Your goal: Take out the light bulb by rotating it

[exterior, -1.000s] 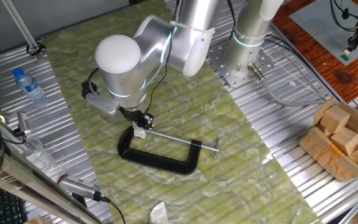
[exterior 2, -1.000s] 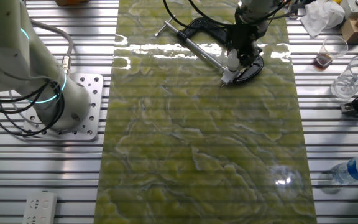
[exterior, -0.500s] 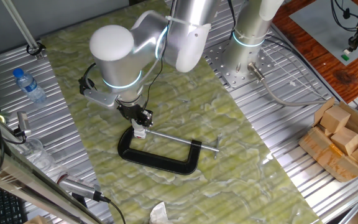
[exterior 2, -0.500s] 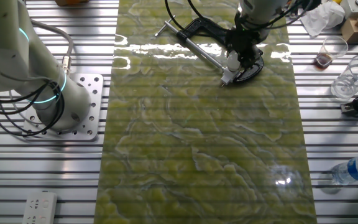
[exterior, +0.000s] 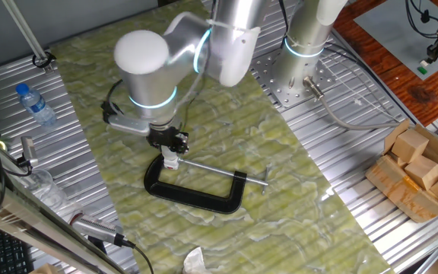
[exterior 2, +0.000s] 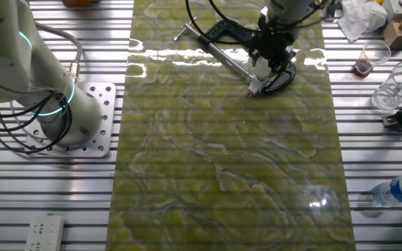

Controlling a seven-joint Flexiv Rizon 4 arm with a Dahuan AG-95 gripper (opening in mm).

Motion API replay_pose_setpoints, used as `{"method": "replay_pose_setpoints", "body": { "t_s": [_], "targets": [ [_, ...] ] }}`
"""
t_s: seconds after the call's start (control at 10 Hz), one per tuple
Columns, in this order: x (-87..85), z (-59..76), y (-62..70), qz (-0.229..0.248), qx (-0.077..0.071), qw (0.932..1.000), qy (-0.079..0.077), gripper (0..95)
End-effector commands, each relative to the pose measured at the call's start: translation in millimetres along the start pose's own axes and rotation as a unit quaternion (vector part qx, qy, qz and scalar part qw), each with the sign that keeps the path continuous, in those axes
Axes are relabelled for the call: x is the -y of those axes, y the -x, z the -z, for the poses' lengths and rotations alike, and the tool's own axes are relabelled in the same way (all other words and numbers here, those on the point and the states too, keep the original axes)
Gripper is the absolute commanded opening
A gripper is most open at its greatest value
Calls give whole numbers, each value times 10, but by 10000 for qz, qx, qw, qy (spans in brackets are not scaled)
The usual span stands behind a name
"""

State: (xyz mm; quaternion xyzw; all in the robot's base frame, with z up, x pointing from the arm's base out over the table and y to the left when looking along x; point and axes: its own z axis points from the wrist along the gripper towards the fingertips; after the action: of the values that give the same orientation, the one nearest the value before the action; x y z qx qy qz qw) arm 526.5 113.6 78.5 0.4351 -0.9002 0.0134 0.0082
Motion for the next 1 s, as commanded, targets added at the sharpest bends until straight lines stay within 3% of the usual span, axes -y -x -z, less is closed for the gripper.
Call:
{"method": "replay_pose_setpoints", "body": {
  "t_s": [0.1,0.2,0.3,0.7,0.8,1.0],
  "targets": [
    [6,3,2,428,-63,9990,-150,190],
    [6,3,2,523,-35,9985,-136,190],
    [6,4,2,562,-22,9983,-127,380],
    [4,14,4,488,18,9988,-76,380],
    [4,14,4,493,18,9988,-83,570],
    [6,18,6,445,9,9990,-84,570]
  ]
}}
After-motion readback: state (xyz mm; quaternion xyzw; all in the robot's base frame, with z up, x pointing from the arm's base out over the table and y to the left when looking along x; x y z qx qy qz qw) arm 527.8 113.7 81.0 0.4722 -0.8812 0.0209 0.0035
